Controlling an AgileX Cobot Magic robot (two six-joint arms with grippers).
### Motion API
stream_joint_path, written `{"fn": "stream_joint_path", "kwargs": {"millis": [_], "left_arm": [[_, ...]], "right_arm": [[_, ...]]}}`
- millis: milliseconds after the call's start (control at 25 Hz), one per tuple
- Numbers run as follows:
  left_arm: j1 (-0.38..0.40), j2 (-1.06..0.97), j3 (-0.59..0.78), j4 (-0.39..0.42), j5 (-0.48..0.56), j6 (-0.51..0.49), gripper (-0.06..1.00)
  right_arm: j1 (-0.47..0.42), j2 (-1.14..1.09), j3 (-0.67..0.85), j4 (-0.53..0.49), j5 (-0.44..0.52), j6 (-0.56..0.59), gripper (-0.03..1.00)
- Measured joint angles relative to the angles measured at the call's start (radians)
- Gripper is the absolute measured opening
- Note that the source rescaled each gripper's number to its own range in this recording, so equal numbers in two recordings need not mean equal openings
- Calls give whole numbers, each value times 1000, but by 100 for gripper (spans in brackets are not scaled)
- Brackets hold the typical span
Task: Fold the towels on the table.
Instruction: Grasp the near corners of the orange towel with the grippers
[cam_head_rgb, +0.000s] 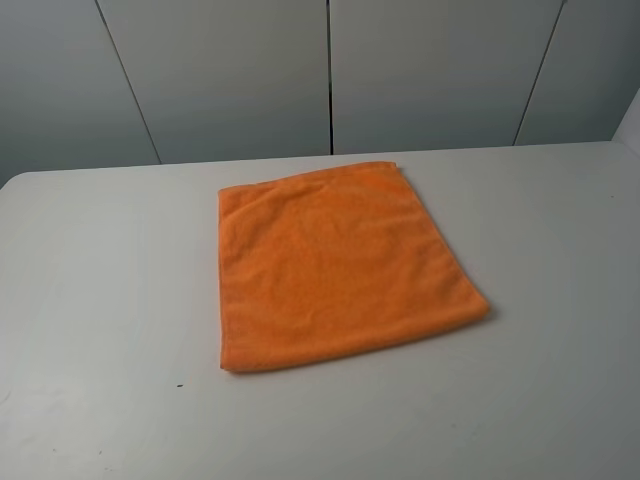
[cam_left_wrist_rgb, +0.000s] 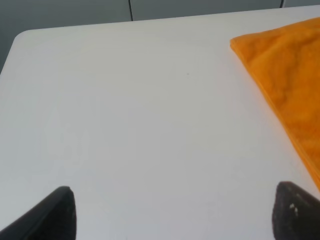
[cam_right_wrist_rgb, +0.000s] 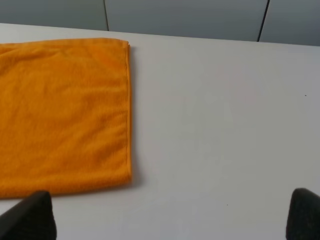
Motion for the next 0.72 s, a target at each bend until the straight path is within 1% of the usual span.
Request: {"fn": "stream_joint_path", "kwargs": {"millis": [720], "left_arm": [[0,0,0,0,0,0,100]], "right_arm": [[0,0,0,0,0,2,100]]}}
